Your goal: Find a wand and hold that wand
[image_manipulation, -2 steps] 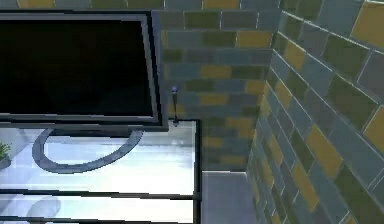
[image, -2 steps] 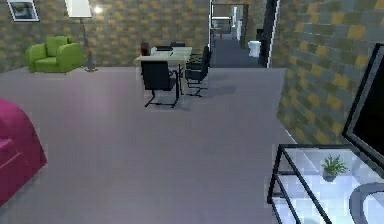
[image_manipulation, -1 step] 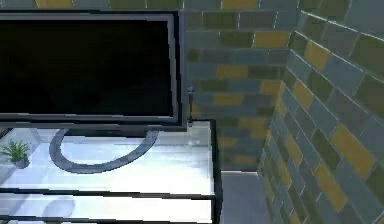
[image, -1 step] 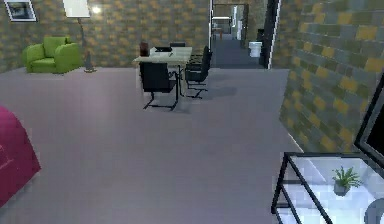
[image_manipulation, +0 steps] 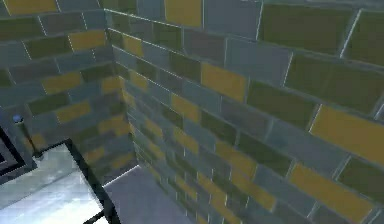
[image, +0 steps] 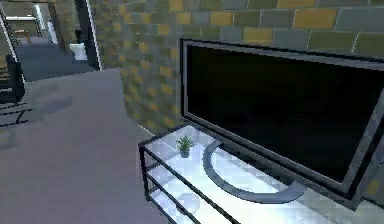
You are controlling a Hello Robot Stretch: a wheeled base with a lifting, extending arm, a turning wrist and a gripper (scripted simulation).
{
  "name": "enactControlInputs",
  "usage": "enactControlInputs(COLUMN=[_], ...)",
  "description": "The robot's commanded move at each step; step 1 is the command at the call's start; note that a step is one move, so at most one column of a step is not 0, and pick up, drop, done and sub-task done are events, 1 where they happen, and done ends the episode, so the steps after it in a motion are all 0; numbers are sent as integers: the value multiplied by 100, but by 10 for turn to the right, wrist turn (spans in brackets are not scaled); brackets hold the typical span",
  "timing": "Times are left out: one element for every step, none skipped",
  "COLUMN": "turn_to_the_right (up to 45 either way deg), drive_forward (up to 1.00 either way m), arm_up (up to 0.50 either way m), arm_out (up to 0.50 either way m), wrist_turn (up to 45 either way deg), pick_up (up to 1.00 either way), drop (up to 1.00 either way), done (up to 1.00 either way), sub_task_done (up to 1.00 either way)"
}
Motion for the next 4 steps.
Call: enactControlInputs(turn_to_the_right=[450,330,0,-450], drive_forward=[0,0,35,0], arm_up=[0,0,0,0], arm_out=[0,0,0,0], wrist_turn=[0,0,0,0], pick_up=[0,0,0,0], drop=[0,0,0,0], done=[0,0,0,0], sub_task_done=[0,0,0,0])
